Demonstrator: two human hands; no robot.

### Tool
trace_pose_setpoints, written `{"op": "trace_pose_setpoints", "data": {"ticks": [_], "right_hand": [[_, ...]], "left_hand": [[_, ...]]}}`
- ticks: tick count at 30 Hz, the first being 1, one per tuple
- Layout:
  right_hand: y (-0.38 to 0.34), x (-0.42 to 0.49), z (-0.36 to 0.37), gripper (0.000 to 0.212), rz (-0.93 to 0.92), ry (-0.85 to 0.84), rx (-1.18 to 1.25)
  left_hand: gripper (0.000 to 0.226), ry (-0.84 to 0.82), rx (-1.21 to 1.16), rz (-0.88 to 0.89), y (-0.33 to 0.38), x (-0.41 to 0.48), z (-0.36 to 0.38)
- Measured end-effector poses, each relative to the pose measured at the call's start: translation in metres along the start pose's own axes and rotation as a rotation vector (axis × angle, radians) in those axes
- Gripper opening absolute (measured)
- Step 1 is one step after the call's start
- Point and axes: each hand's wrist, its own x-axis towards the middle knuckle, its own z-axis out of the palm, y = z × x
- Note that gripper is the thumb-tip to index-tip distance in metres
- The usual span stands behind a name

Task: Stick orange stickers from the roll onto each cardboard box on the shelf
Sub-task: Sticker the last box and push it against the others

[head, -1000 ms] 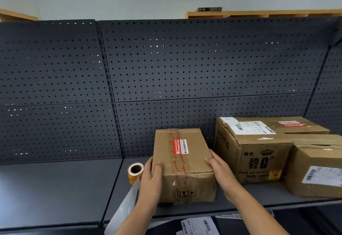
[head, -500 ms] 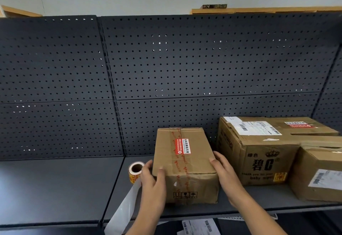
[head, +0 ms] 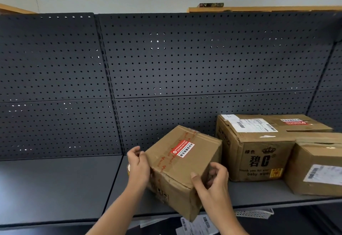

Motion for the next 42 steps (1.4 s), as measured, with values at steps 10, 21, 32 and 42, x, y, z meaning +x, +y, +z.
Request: {"op": "trace_pose_setpoints", "data": {"ticks": [10, 21, 32, 42], "right_hand": [[-0.015, 0.038, -0.039, 0.023, -0.296, 0.120, -0.134], [-0.018, 0.102, -0.050, 0.055, -0.213, -0.157, -0.698], [0.000, 0.059, -0.053, 0.043, -0.420, -0.021, -0.793], [0.058, 0.051, -0.071, 0.071, -0.067, -0.135, 0.018]], "left_hand": [[0.046, 0.157, 0.109, -0.101, 0.009, 0.041, 0.000], [0.096, -0.178, -0.070, -0.061, 0.003, -0.099, 0.024], [0.060, -0.309, -0.076, -0.116, 0.008, -0.029, 0.010], [0.063, -0.343, -0.278, -0.234, -0.027, -0.042, -0.012]]}}
